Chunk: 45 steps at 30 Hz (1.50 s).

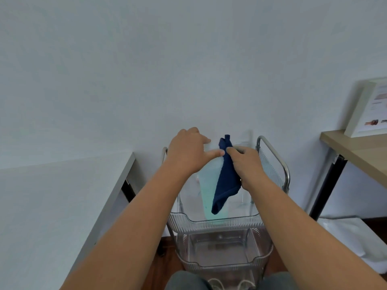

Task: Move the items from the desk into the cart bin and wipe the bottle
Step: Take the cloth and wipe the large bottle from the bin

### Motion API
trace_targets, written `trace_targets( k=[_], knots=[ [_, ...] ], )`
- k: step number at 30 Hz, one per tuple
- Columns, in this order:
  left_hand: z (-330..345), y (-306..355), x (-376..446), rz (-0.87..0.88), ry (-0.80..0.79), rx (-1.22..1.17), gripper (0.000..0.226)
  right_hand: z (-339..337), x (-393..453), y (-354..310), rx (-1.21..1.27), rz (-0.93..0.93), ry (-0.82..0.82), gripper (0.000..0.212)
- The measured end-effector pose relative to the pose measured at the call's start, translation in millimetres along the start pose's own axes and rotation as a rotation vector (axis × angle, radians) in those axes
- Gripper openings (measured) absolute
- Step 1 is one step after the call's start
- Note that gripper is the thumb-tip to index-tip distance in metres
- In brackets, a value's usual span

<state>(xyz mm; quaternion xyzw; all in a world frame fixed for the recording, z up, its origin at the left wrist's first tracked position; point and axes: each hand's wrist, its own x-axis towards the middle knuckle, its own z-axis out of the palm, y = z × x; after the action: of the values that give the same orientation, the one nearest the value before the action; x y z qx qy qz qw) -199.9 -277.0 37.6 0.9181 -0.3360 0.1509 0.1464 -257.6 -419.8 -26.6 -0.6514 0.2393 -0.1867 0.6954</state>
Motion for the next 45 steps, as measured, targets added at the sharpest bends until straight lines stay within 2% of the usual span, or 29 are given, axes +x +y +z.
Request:
trace_targets(
  k=[4,9,15,17,19,23,27,31,33,36,39,42,45],
  knots=[
    [-4.4,-4.3,3.7,0.005,-0.047,-0.154,0.057,-13.9,-9.2,17.6,0.174,0.022,0.073,0.019],
    [-19.3,-30.9,1.4,0.033,-0.196,-0.327,0.037,-33.9,-11.4,17.8,0.316,-0.016,0.140,0.024],
    [-25.8,-47.8,-6.3,0.060,-0.281,-0.374,0.037,-1.1,-21.0,11.6,0.226,-0.106,0.048,0.011],
    [-24.2,-49.0,-10.2,0.023,-0.234,-0.366,0.032,20.7,-28.8,14.0,0.221,-0.104,0.009,0.010],
    [-20.0,-46.5,-13.5,-0.009,-0.121,-0.388,0.029,39.0,-34.5,15.1,0.172,-0.130,-0.014,0.009],
    [-12.5,-43.0,-16.3,-0.021,-0.010,-0.413,0.025,53.1,-27.5,8.1,0.035,-0.149,0.010,0.005],
    [-13.2,-46.1,-17.0,-0.072,-0.026,-0.526,0.021,48.0,-4.0,-8.4,-0.060,-0.105,-0.052,0.006],
    [-15.5,-44.2,-23.7,-0.056,-0.056,-0.637,0.021,41.3,14.1,-29.8,-0.100,0.036,-0.250,0.015],
    [-18.8,-43.3,-26.4,-0.036,-0.105,-0.651,0.023,37.2,15.8,-35.3,-0.111,0.097,-0.299,0.019],
    [-20.9,-42.4,-30.6,0.008,-0.091,-0.533,0.026,29.6,9.8,-29.7,-0.059,0.130,-0.272,0.015],
    [-16.9,-41.2,-36.9,-0.012,0.060,-0.366,0.023,25.9,-3.8,-10.6,0.040,0.126,-0.215,0.006],
    [-12.3,-40.4,-38.1,-0.160,0.156,-0.437,0.021,33.4,-23.0,12.8,0.164,0.077,-0.166,0.003],
    [-10.6,-38.5,-36.7,-0.221,0.147,-0.573,0.007,41.0,-31.4,17.4,0.237,0.014,-0.130,0.004]
  ],
)
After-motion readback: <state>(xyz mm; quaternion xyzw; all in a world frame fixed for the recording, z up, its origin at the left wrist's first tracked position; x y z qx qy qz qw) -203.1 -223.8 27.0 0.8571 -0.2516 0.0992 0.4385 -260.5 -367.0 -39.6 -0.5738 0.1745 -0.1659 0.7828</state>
